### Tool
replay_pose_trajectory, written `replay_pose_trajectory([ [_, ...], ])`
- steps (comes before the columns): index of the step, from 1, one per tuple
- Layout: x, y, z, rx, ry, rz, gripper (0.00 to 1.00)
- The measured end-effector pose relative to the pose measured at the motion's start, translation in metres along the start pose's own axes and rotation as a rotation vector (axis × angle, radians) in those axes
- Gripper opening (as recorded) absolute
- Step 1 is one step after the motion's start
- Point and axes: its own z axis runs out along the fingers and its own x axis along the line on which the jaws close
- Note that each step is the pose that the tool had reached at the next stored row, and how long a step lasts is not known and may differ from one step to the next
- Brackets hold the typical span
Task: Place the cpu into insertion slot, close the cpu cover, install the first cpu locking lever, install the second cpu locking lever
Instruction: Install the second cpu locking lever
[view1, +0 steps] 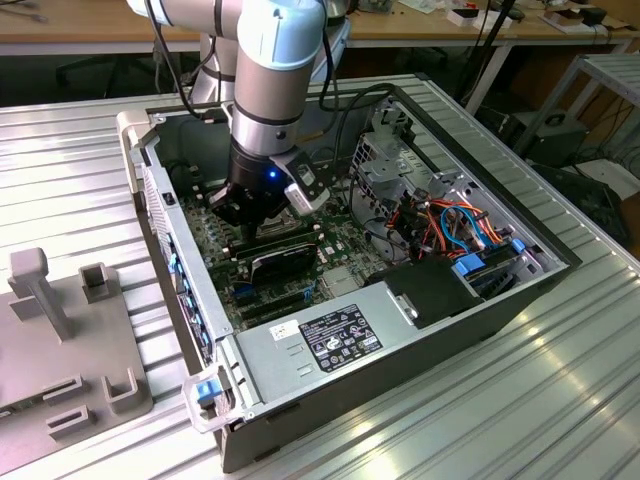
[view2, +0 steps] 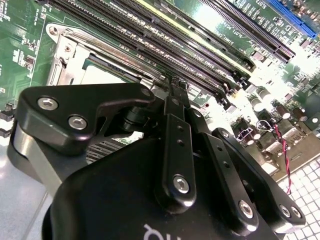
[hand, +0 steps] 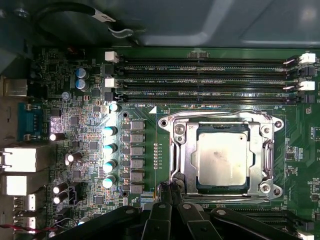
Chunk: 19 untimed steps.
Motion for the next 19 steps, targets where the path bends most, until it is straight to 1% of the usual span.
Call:
replay_pose_trajectory([
  [5,0.0002,-0.0005,0.003,0.0003,0.0007,0.0,0.11],
  [8,0.0002,-0.0004,0.0032,0.0,0.0006,0.0,0.11],
  [10,-0.0001,0.0,0.0023,0.0019,0.0018,0.0,0.11],
  [16,0.0008,0.0,0.0018,-0.0018,-0.0028,0.0,0.11],
  [19,0.0017,0.0004,0.0018,-0.0031,-0.0041,0.0,0.11],
])
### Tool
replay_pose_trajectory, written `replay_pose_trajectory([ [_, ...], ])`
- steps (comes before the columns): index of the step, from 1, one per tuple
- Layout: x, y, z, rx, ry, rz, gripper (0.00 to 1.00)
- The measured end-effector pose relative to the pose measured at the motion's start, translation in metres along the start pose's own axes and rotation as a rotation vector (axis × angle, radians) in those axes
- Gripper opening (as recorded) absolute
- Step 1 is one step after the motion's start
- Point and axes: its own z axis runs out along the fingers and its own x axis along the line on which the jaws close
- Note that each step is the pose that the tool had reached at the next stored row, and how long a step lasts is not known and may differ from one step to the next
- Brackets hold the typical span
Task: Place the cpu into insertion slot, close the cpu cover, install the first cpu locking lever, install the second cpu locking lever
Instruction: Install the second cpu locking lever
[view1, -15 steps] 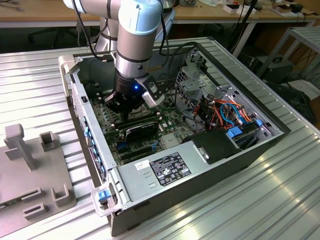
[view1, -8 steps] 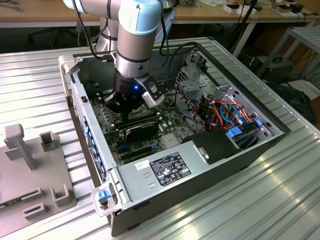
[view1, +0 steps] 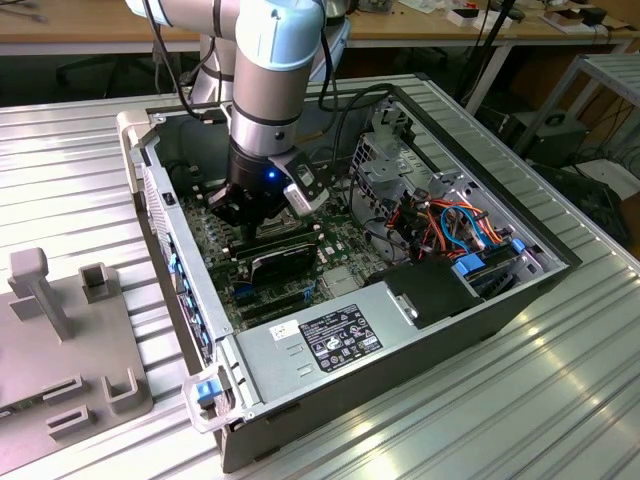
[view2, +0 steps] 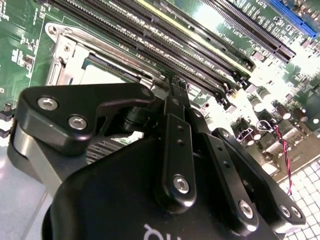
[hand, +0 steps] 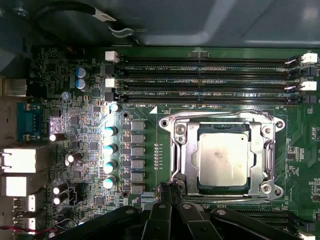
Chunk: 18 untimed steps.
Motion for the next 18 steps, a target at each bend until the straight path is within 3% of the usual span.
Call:
replay_pose_trajectory([
  [6,0.0031,0.0006,0.0004,-0.0048,-0.0017,0.0,0.11],
  [18,0.0033,0.0004,0.0029,-0.0048,0.0004,0.0,0.11],
])
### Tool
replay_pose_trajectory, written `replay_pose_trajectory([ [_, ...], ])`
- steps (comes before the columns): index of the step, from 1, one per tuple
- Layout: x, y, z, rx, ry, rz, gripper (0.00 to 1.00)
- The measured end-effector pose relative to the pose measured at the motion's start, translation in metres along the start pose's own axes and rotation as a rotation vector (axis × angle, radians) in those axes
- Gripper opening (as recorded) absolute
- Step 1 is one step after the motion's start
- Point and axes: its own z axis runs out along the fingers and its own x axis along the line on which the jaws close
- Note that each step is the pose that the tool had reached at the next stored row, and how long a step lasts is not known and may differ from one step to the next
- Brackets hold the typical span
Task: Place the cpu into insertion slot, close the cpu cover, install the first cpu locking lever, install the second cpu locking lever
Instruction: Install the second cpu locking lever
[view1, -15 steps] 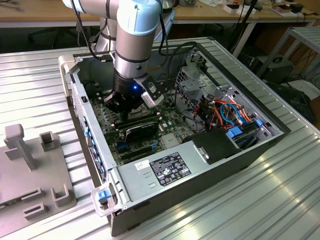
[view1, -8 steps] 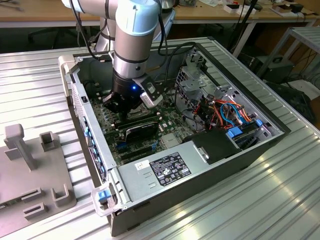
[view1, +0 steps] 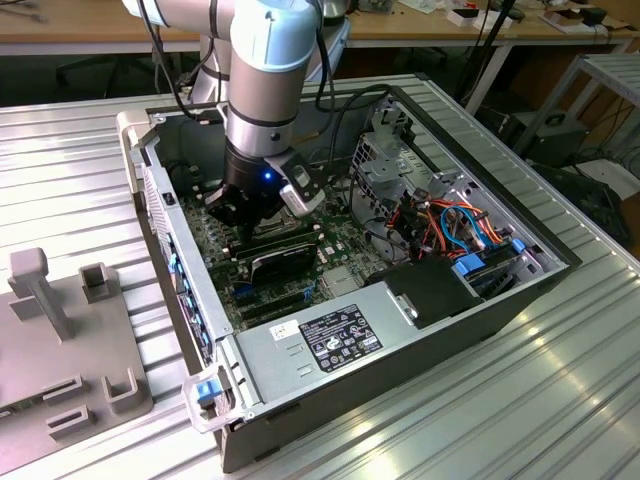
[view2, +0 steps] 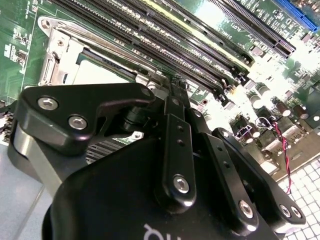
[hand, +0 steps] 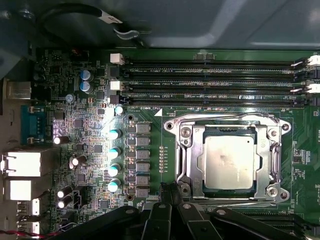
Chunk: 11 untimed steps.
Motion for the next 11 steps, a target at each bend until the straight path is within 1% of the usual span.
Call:
replay_pose_trajectory([
  [1,0.0,-0.0001,0.0,-0.0002,0.0,0.0,0.11],
  [2,-0.0003,0.0003,-0.0008,0.0013,0.0008,0.0,0.11],
  [4,0.0001,-0.0002,-0.0017,-0.0017,-0.0012,0.0,0.11],
  [6,-0.0002,0.0003,-0.005,-0.0034,-0.0028,0.0,0.11],
  [7,-0.0004,0.0008,-0.007,-0.0057,-0.0042,0.0,0.11],
  [10,-0.0002,0.0014,-0.017,-0.0037,-0.0027,0.0,0.11],
  [11,-0.0001,0.0015,-0.0191,-0.0036,-0.0027,0.0,0.11],
])
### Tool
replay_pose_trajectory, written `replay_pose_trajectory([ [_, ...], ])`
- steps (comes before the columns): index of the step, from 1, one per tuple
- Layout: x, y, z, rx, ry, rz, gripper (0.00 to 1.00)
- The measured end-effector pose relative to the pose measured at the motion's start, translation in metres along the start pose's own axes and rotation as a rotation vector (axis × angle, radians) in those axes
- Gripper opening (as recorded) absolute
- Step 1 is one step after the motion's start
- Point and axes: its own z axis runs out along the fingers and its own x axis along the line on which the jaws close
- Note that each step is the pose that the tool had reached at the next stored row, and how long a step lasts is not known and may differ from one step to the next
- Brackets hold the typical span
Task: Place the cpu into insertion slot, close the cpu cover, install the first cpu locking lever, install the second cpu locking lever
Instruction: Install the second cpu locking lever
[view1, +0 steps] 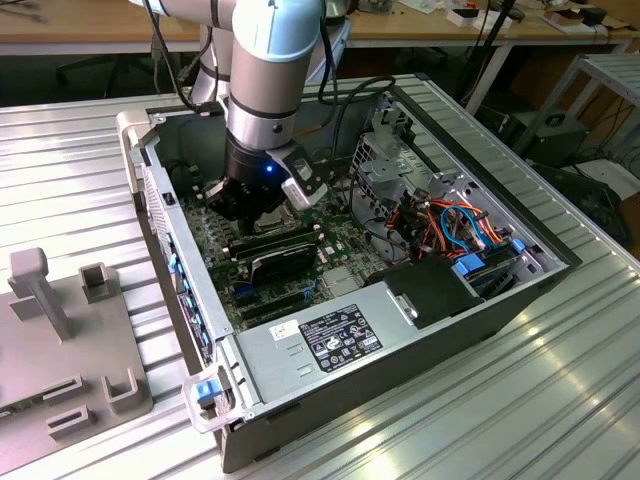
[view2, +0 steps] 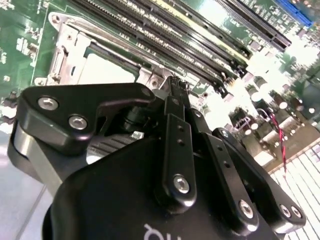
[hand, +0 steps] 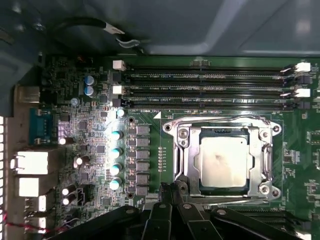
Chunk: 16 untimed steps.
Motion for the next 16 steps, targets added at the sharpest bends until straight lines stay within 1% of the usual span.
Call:
replay_pose_trajectory([
  [2,-0.0002,0.0002,-0.0043,0.0001,0.0001,0.0,0.11],
  [4,-0.0023,0.0003,-0.005,-0.0001,-0.0001,0.0,0.11],
  [5,-0.0059,0.0002,-0.0052,0.0001,0.0001,0.0,0.11],
  [6,-0.0132,0.0002,-0.0054,0.0001,0.0001,0.0,0.11],
  [10,-0.0299,0.0001,-0.0057,0.0001,0.0001,0.0,0.11],
  [11,-0.0356,0.0001,-0.0058,0.0001,0.0001,0.0,0.11],
  [13,-0.0418,0.0004,-0.0058,0.0001,0.0001,0.0,0.11],
  [16,-0.0423,0.0005,-0.0059,0.0001,0.0001,0.0,0.11],
])
